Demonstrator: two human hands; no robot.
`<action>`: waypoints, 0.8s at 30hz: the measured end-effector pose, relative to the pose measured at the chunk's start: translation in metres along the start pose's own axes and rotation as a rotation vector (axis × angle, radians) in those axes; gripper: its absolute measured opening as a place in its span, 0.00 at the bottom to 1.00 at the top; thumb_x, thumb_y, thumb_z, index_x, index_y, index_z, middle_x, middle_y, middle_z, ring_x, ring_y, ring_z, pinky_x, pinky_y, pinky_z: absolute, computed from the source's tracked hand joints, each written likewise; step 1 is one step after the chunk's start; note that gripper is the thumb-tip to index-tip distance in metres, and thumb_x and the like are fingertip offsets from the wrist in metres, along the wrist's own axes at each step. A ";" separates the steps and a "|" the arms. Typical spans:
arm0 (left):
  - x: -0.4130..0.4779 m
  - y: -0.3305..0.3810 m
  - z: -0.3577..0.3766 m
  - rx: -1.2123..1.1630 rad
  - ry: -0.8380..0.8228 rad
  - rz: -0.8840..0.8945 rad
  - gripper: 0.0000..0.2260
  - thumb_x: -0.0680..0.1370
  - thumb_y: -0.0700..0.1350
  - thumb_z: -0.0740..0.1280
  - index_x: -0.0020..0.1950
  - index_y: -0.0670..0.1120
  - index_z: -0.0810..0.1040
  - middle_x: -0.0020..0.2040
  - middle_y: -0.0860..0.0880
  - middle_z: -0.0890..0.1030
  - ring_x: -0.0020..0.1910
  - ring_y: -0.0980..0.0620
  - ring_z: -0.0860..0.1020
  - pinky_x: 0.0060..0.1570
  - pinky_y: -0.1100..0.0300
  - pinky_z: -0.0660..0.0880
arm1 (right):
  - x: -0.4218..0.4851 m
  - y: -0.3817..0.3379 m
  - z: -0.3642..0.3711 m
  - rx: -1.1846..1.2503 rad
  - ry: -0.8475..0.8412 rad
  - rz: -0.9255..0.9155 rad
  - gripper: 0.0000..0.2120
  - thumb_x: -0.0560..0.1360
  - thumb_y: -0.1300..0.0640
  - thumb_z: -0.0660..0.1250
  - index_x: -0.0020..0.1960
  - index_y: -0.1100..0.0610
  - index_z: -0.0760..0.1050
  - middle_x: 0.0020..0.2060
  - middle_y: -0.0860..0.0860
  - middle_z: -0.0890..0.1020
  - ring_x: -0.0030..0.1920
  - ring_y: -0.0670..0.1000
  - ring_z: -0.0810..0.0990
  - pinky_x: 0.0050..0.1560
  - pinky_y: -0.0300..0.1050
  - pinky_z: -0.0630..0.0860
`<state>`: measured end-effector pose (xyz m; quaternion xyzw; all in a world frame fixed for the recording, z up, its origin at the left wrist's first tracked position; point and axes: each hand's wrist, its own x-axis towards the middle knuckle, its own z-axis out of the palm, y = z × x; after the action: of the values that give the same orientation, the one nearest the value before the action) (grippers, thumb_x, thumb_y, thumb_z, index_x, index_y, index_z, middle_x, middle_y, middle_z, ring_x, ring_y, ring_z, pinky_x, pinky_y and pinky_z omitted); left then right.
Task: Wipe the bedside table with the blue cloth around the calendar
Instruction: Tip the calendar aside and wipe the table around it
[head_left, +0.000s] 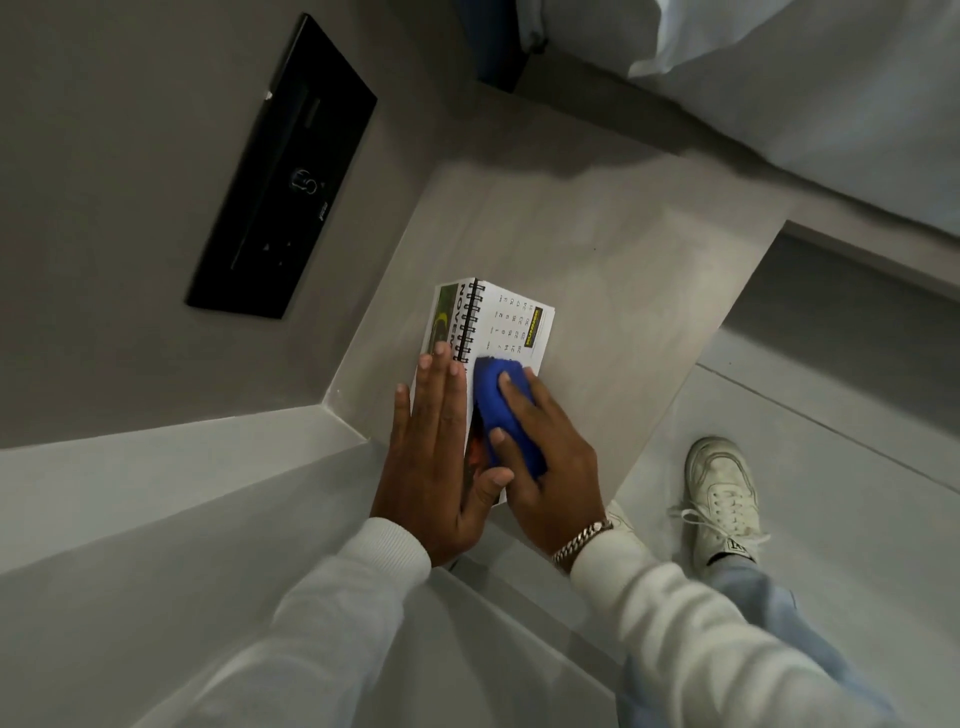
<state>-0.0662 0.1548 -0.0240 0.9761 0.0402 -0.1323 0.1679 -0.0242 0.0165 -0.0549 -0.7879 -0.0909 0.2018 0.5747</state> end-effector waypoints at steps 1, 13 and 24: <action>0.000 -0.001 0.001 -0.010 0.000 0.006 0.37 0.79 0.65 0.46 0.79 0.45 0.37 0.81 0.46 0.40 0.81 0.44 0.44 0.77 0.39 0.48 | 0.010 -0.001 -0.001 -0.016 0.024 -0.004 0.24 0.77 0.52 0.62 0.72 0.53 0.64 0.74 0.57 0.66 0.73 0.49 0.62 0.72 0.37 0.62; 0.000 0.002 -0.003 -0.028 0.000 0.003 0.37 0.79 0.66 0.44 0.79 0.45 0.38 0.81 0.47 0.39 0.81 0.45 0.44 0.77 0.40 0.48 | 0.001 0.016 0.002 -0.036 0.042 0.091 0.25 0.77 0.57 0.64 0.72 0.52 0.63 0.72 0.58 0.68 0.71 0.57 0.69 0.68 0.57 0.72; 0.002 0.006 -0.009 -0.034 -0.003 0.018 0.37 0.79 0.65 0.44 0.79 0.42 0.40 0.81 0.40 0.45 0.81 0.43 0.45 0.77 0.38 0.50 | 0.053 0.002 0.010 0.008 0.242 0.109 0.24 0.78 0.56 0.64 0.73 0.53 0.64 0.72 0.55 0.69 0.73 0.51 0.66 0.72 0.45 0.66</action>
<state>-0.0612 0.1518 -0.0145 0.9732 0.0331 -0.1316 0.1855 0.0197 0.0441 -0.0708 -0.8078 0.0228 0.1368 0.5729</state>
